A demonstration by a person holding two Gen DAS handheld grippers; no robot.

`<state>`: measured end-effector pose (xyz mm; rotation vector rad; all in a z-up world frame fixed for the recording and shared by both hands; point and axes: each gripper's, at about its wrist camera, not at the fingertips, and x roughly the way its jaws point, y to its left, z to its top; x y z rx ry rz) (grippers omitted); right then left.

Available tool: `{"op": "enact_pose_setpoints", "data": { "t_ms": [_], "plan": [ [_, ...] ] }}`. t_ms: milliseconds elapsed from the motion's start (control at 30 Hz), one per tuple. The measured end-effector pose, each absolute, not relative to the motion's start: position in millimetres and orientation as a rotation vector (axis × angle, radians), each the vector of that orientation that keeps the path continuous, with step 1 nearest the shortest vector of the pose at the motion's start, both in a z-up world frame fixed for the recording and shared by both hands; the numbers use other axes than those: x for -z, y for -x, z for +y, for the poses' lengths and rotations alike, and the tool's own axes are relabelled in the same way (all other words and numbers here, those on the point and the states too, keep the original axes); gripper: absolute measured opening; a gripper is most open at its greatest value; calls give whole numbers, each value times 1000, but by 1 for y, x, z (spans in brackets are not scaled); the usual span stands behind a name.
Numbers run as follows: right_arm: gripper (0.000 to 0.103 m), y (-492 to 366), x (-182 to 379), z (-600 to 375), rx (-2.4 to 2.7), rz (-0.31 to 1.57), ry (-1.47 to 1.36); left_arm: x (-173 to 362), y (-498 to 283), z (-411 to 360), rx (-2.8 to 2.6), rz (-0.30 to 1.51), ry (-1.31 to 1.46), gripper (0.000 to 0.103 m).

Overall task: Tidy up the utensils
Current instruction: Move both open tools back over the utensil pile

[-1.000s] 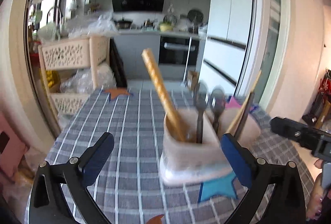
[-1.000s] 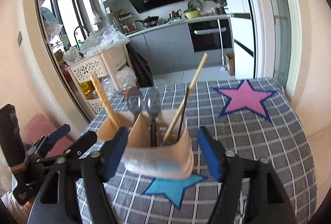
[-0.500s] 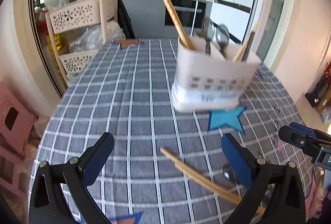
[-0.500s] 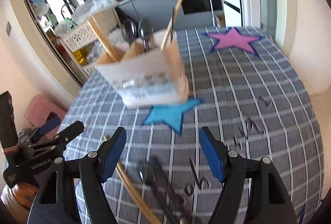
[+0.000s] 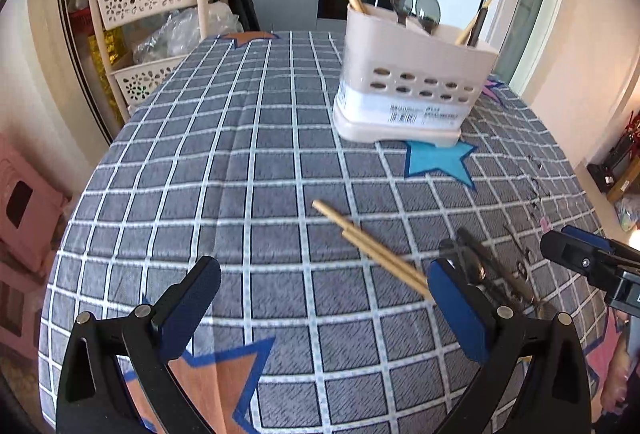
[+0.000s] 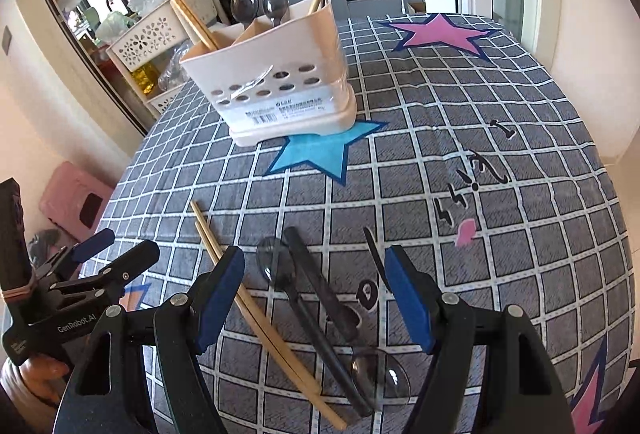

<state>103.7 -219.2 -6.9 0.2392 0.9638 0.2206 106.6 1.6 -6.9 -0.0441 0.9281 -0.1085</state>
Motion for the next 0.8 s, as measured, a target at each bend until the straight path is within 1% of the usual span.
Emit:
{"op": "enact_pose_setpoints", "data": {
  "t_ms": [367, 500, 667, 800],
  "plan": [
    [76, -96, 34, -212, -195, 1041, -137, 39, -100, 2, 109, 1056, 111, 103],
    [76, -97, 42, -212, -151, 1062, -71, 42, -101, -1, 100, 1059, 101, 103],
    [76, -100, 47, -222, -144, 1069, -86, 43, -102, -1, 93, 1064, 109, 103],
    [75, -104, 54, -216, -163, 1093, -26, 43, -104, -4, 91, 1064, 113, 103]
  ]
}}
